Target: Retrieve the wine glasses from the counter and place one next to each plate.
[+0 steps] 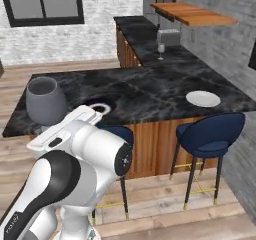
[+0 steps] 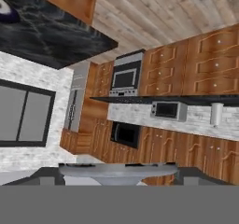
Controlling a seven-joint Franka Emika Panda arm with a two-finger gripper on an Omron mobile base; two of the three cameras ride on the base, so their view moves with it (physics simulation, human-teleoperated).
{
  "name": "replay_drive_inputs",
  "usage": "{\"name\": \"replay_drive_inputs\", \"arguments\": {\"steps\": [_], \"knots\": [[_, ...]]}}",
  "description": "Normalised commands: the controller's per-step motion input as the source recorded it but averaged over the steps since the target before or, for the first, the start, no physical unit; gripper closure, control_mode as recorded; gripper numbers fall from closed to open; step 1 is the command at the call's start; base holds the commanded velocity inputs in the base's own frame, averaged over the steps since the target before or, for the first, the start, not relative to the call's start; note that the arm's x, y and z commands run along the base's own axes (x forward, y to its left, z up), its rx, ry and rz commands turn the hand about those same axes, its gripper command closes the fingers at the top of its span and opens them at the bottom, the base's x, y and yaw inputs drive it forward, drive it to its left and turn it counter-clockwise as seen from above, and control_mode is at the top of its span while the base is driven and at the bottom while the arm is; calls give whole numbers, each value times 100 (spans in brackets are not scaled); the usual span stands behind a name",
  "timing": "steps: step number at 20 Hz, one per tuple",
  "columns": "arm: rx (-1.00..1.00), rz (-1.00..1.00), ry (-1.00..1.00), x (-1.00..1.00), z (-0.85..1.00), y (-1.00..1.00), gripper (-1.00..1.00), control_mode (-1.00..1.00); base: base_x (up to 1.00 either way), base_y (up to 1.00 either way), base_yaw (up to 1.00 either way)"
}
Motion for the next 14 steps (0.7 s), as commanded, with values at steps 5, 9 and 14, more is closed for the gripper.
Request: {"name": "replay_drive_inputs", "arguments": {"steps": [5, 9, 14], "knots": [[0, 0, 0, 0, 0, 0, 100, 100, 37, -99, 49], [0, 0, 0, 0, 0, 0, 100, 100, 82, -100, 20], [0, 0, 0, 0, 0, 0, 100, 100, 99, -37, 16]]}}
